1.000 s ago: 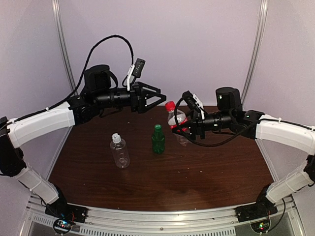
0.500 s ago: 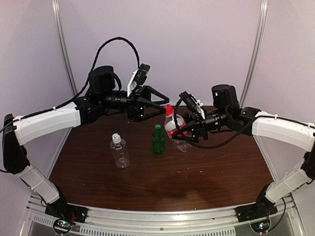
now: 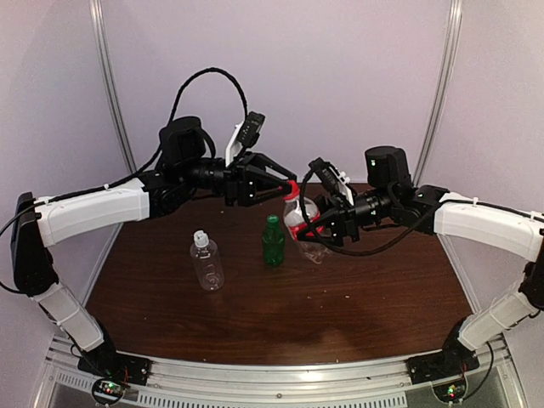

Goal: Unscrew the bottle caps

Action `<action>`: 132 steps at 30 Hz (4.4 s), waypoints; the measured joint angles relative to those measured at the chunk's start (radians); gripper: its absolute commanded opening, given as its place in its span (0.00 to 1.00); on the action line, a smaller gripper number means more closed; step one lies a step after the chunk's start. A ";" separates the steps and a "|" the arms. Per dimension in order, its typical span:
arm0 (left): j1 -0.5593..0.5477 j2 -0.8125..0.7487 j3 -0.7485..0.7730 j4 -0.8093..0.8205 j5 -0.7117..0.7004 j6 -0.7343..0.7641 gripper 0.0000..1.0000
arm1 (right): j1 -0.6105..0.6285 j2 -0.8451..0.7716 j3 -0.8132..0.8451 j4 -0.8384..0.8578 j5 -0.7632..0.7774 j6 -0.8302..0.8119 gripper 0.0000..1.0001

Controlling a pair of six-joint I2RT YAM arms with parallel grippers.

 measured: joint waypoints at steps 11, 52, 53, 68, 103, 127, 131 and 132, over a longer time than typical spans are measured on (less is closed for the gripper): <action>0.002 0.003 0.000 0.023 -0.005 -0.030 0.18 | 0.000 0.004 0.000 -0.001 0.024 -0.002 0.46; -0.079 -0.021 0.068 -0.287 -0.716 -0.105 0.71 | 0.023 -0.058 -0.080 0.086 0.666 -0.002 0.50; -0.074 -0.029 0.056 -0.279 -0.702 -0.097 0.74 | 0.023 -0.060 -0.080 0.082 0.656 -0.010 0.51; 0.006 -0.116 -0.021 -0.142 -0.317 0.025 0.83 | 0.023 -0.055 -0.060 0.002 0.318 -0.069 0.56; 0.007 -0.037 0.003 -0.150 -0.159 0.032 0.14 | 0.023 -0.005 -0.005 -0.004 0.231 -0.023 0.48; -0.035 -0.035 0.073 -0.296 -0.631 -0.126 0.68 | 0.027 -0.009 -0.020 0.028 0.608 -0.008 0.47; -0.008 -0.053 0.023 -0.258 -0.583 -0.100 0.79 | 0.027 -0.009 -0.021 0.026 0.568 -0.008 0.47; -0.005 -0.056 0.017 -0.256 -0.572 -0.087 0.81 | 0.027 -0.009 -0.021 0.026 0.564 -0.008 0.47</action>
